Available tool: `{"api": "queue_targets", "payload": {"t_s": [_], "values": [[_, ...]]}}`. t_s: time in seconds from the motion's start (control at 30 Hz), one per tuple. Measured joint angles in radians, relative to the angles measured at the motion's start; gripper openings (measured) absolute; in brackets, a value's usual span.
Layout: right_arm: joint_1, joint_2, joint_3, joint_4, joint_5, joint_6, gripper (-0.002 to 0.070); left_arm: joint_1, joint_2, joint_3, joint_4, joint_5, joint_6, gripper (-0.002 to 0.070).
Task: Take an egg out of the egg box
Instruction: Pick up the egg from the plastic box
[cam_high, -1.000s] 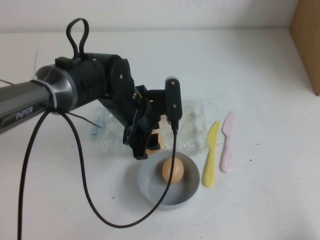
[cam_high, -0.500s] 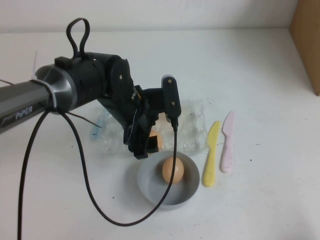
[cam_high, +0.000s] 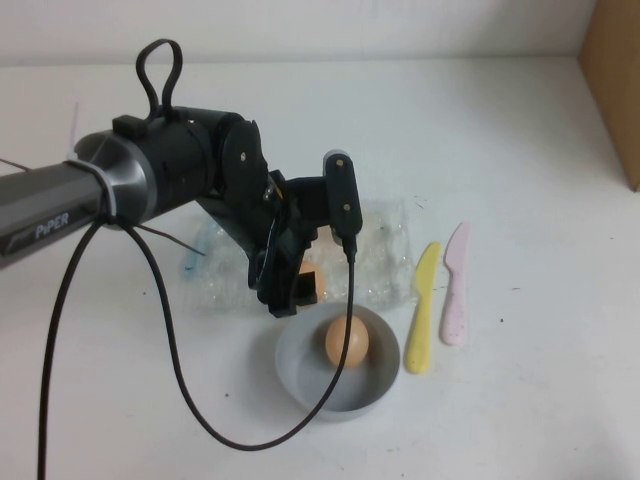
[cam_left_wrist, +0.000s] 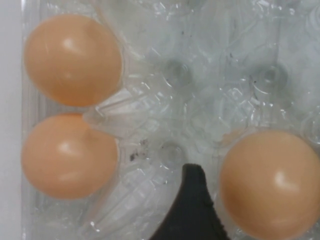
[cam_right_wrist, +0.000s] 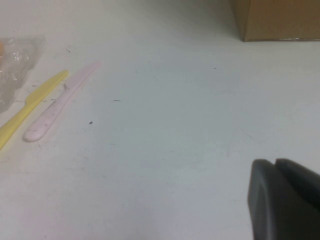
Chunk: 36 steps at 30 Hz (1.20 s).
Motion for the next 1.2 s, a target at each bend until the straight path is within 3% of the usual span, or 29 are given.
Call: {"api": "queue_targets", "payload": {"t_s": [0.9, 1.2], "values": [[0.000, 0.000, 0.000, 0.000, 0.000, 0.000, -0.0017, 0.010, 0.010, 0.000, 0.004, 0.012, -0.029, 0.0481], [0.000, 0.000, 0.000, 0.000, 0.000, 0.000, -0.0017, 0.010, 0.010, 0.000, -0.003, 0.029, 0.001, 0.0315]]}}
